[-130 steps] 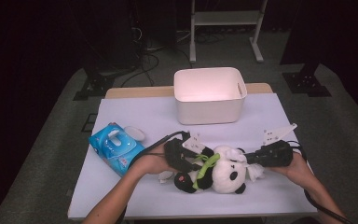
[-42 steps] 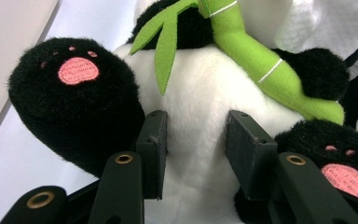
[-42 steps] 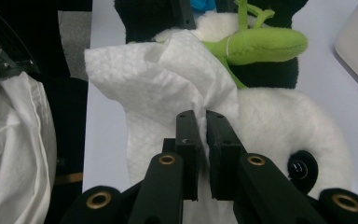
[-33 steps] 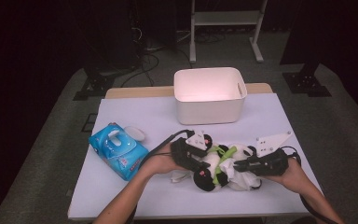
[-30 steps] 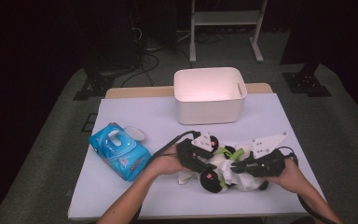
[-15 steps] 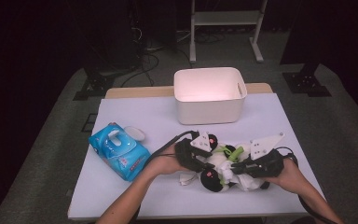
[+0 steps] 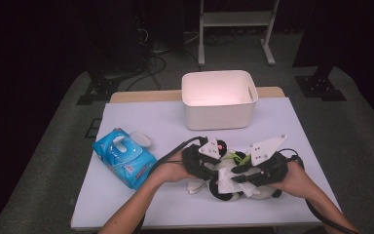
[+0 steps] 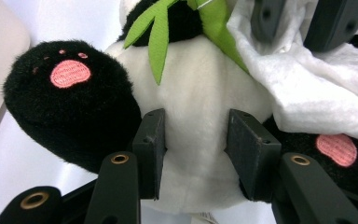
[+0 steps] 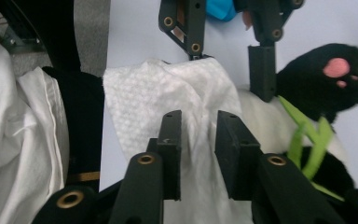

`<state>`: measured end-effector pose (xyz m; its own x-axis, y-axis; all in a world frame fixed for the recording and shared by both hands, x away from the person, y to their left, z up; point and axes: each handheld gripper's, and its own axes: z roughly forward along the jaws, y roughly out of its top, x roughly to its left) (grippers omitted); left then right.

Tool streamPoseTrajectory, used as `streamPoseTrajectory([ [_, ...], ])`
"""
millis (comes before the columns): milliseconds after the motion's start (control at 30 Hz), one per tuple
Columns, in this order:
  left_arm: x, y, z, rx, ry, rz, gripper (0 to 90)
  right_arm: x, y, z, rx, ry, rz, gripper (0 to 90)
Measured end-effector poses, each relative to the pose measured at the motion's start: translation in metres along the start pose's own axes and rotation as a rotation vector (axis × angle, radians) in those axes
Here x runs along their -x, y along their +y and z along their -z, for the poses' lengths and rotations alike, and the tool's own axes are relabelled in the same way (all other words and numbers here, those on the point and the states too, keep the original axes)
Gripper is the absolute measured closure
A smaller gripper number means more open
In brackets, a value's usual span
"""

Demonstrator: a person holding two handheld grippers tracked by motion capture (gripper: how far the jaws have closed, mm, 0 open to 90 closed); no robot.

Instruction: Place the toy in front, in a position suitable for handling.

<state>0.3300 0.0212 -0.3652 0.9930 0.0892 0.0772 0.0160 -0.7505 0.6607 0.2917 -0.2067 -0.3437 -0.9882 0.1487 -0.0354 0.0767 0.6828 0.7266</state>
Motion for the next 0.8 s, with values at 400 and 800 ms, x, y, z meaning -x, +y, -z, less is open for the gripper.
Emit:
streamPoseTrajectory([
  [400, -0.002, -0.006, -0.001, 0.014, -0.016, 0.023, 55.9, 0.001, 0.010, -0.019, -0.067, 0.049, -0.015, 65.1],
  [800, -0.003, -0.009, -0.002, 0.026, -0.025, 0.024, 56.8, -0.002, 0.015, -0.021, -0.058, 0.073, 0.023, 81.3],
])
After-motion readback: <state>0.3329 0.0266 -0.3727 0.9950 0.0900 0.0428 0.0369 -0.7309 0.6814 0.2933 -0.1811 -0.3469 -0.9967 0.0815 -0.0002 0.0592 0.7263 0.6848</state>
